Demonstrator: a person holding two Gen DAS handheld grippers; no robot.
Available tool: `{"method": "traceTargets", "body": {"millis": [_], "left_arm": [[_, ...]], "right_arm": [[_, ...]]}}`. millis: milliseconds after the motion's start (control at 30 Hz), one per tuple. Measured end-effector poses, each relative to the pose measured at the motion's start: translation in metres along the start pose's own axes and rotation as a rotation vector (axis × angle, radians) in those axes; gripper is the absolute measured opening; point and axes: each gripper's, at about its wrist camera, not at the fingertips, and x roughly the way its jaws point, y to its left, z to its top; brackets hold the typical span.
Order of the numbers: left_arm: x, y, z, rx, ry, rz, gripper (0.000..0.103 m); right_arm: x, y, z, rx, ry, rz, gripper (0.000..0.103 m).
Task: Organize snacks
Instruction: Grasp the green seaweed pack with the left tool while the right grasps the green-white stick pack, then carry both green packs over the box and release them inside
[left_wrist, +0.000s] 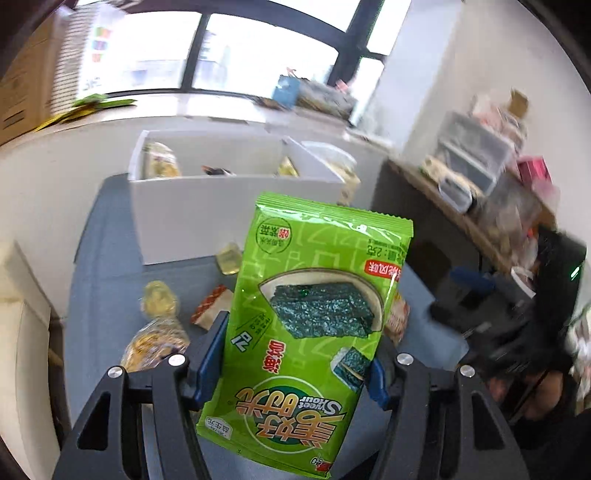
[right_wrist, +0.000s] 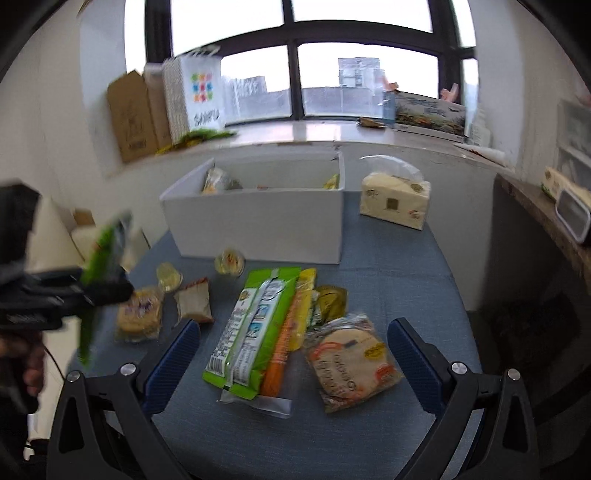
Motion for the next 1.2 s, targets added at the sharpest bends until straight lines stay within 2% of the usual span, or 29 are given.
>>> {"method": "traceTargets", "body": {"millis": [67, 100, 200, 400, 533, 600, 667, 700, 800, 900, 967, 1100, 1200], "left_arm": [[-0.015, 0.008, -0.002, -0.045, -0.053, -0.006, 0.068], [-0.022, 0.013, -0.006, -0.068, -0.074, -0.001, 0.068], [-0.033, 0.020, -0.006, -0.072, -0.124, 0.029, 0.068], [-0.035, 0.029, -0.009, -0.108, -0.139, 0.024, 0.069], [-0.033, 0.031, -0.009, -0.113, -0.138, 0.022, 0.069], [-0.030, 0.030, -0.008, -0.116, -0.131, 0.013, 0.069], [-0.028, 0.031, -0.009, -0.121, -0.125, 0.014, 0.070], [-0.027, 0.030, -0.009, -0.122, -0.125, 0.010, 0.070], [-0.027, 0.029, -0.008, -0.111, -0.126, 0.019, 0.070], [-0.028, 0.030, -0.007, -0.115, -0.128, 0.020, 0.070], [-0.027, 0.031, -0.006, -0.111, -0.125, 0.020, 0.070], [-0.027, 0.030, 0.001, -0.118, -0.137, 0.006, 0.070], [-0.024, 0.032, 0.012, -0.133, -0.143, -0.007, 0.070]], "right_arm": [[0.013, 0.016, 0.003, -0.050, 0.025, -0.034, 0.103], [0.020, 0.024, 0.005, -0.067, 0.043, -0.079, 0.103], [0.048, 0.044, 0.012, -0.091, 0.099, -0.172, 0.103], [0.106, 0.077, 0.010, -0.151, 0.200, -0.216, 0.103], [0.123, 0.088, 0.001, -0.204, 0.230, -0.264, 0.103], [0.128, 0.089, -0.003, -0.213, 0.247, -0.274, 0.094], [0.132, 0.090, -0.007, -0.235, 0.259, -0.288, 0.076], [0.133, 0.090, -0.009, -0.256, 0.258, -0.304, 0.076], [0.124, 0.087, -0.006, -0.238, 0.236, -0.274, 0.068], [0.106, 0.081, 0.002, -0.199, 0.182, -0.234, 0.068], [0.086, 0.076, 0.010, -0.169, 0.132, -0.165, 0.068], [0.048, 0.046, 0.031, -0.031, 0.046, 0.049, 0.068], [0.026, 0.027, 0.046, 0.028, -0.011, 0.092, 0.068]]}}
